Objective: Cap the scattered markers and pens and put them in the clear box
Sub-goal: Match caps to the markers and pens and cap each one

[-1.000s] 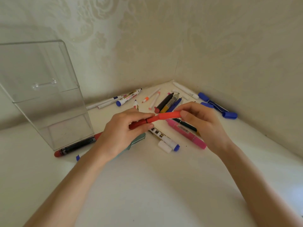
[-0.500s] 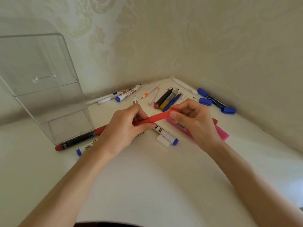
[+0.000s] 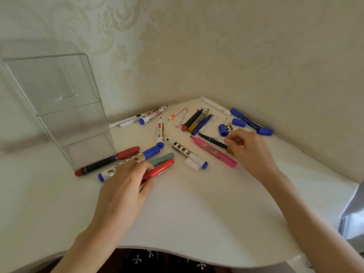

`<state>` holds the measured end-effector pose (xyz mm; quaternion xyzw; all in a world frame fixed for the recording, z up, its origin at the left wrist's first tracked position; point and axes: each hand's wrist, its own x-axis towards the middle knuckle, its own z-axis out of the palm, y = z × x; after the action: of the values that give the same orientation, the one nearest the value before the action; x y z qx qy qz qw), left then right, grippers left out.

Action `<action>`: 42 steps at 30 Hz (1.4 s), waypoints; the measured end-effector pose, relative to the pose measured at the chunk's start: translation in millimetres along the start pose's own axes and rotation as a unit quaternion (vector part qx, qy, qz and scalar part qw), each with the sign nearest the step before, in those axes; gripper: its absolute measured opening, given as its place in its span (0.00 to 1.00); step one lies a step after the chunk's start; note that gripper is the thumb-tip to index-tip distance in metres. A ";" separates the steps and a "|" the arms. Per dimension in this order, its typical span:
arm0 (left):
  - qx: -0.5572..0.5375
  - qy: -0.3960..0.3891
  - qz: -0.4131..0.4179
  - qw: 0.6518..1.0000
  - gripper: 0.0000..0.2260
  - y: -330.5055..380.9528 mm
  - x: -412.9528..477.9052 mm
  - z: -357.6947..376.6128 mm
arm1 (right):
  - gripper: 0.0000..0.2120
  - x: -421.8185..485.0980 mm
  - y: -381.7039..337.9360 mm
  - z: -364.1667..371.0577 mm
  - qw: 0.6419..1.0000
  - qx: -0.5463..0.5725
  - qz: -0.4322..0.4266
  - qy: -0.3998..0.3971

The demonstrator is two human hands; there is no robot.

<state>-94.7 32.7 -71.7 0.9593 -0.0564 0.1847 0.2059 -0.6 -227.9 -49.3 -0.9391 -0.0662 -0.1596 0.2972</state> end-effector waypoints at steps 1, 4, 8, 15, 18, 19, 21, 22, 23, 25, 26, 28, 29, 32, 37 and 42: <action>0.026 0.004 0.004 1.000 0.09 -0.7 1.3 2.3 | 0.10 -2.2 -2.0 2.5 0.999 -0.039 -0.011 -0.010; 0.103 0.036 0.013 0.994 0.09 -4.5 9.2 9.3 | 0.16 -5.1 -8.6 10.0 0.984 -0.163 -0.070 -0.010; 0.163 0.063 0.005 0.985 0.12 -6.7 20.0 11.1 | 0.15 -11.3 -14.0 19.7 0.974 -0.200 -0.098 -0.048; -0.242 0.050 0.035 0.968 0.06 29.4 57.5 2.8 | 0.06 -15.9 -27.0 17.7 0.993 0.114 -0.013 0.025; -0.415 -0.050 0.016 0.908 0.07 52.6 71.9 9.9 | 0.05 -21.0 -38.3 14.7 0.966 0.258 -0.017 0.002; -0.448 -0.065 0.011 0.892 0.07 57.1 74.8 13.1 | 0.06 -22.2 -39.8 13.5 0.963 0.269 -0.027 0.000; -0.509 -0.063 -0.011 0.858 0.07 61.7 78.2 17.2 | 0.08 -24.9 -41.3 11.0 0.963 0.267 -0.048 -0.005; -0.531 -0.060 -0.024 0.845 0.07 62.0 79.0 18.5 | 0.08 -26.0 -41.7 10.0 0.964 0.258 -0.061 -0.013; -0.546 -0.059 -0.033 0.835 0.07 62.8 79.0 19.1 | 0.08 -26.7 -42.8 9.0 0.966 0.244 -0.076 -0.028; -0.563 -0.053 -0.044 0.823 0.09 61.4 79.1 20.3 | 0.05 -26.2 -42.1 6.5 0.972 0.203 -0.101 -0.053; -0.568 -0.042 -0.045 0.820 0.10 60.0 79.0 19.4 | 0.04 -23.9 -38.0 4.6 0.977 0.181 -0.101 -0.042; -0.574 -0.013 -0.039 0.818 0.11 55.8 79.4 16.9 | 0.06 -15.4 -19.5 -3.7 0.991 0.123 -0.042 0.043; -0.580 -0.001 -0.036 0.814 0.11 53.3 79.2 15.3 | 0.07 -10.3 -5.5 -9.8 0.993 0.083 0.009 0.083; -0.576 0.021 -0.048 0.816 0.06 49.5 79.1 11.8 | 0.19 -3.3 33.0 -25.0 0.984 0.028 0.174 0.010; -0.538 0.009 -0.035 0.842 0.05 46.1 79.7 14.8 | 0.18 -2.1 51.8 -33.3 0.956 0.083 0.253 -0.125; -0.484 -0.007 -0.005 0.875 0.08 43.2 78.4 18.6 | 0.04 -4.7 45.5 -36.1 0.989 0.081 0.125 -0.022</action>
<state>-24.0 -16.8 -41.7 0.7410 -0.1357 0.1268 0.6453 -4.5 -285.9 -47.5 -0.9159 0.0324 -0.0948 0.3886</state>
